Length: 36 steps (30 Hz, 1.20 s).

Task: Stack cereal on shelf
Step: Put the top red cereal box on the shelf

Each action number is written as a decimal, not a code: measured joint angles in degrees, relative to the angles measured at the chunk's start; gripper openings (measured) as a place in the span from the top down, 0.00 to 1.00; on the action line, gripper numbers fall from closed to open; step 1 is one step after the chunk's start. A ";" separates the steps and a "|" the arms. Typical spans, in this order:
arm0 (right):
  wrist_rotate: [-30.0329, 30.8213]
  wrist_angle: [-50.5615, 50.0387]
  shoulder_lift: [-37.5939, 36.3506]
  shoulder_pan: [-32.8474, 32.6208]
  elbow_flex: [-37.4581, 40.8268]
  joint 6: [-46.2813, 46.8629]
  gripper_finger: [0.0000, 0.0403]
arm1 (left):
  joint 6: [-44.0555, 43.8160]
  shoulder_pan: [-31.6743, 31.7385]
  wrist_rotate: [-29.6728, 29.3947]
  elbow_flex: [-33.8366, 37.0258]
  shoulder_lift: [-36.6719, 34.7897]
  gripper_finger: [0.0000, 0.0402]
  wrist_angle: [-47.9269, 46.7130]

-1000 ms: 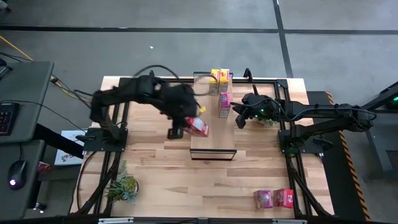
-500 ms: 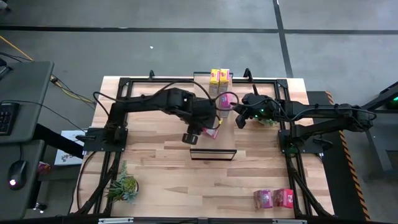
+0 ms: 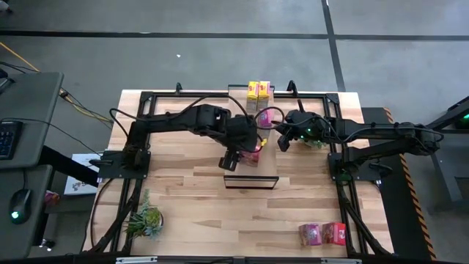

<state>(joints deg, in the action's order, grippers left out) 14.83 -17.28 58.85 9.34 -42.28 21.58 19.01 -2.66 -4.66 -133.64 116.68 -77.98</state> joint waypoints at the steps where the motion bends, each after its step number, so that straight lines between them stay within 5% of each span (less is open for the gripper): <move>1: 0.00 -0.02 0.00 0.00 0.00 0.00 1.00 | 0.55 0.00 -1.04 0.00 -0.25 0.42 -0.05; 6: 0.00 -0.02 0.00 0.00 0.01 0.00 1.00 | 1.21 0.09 -8.24 0.00 -4.05 0.43 -1.09; 12: -0.03 -0.04 0.00 0.00 0.00 0.04 1.00 | -3.11 1.35 -8.14 -0.01 -9.38 0.46 -1.99; 16: -2.75 -0.33 0.00 0.00 0.00 -0.04 1.00 | -6.68 2.05 -6.70 2.72 -12.54 0.58 -3.65; 23: -6.11 -3.27 -0.86 -3.86 0.00 0.20 1.00 | -6.73 1.45 -0.56 31.16 -23.88 0.97 9.39; 30: -0.84 0.37 -0.47 -14.62 0.00 3.79 1.00 | -10.23 0.99 0.29 64.21 -40.98 0.99 38.67; 36: 7.17 10.94 3.50 -20.36 0.00 3.90 1.00 | -12.64 -0.16 0.73 77.24 -46.00 1.00 62.79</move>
<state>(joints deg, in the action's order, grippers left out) 22.00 -6.34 62.35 -11.02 -42.28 25.49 6.38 -2.82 -3.93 -56.41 70.68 -15.18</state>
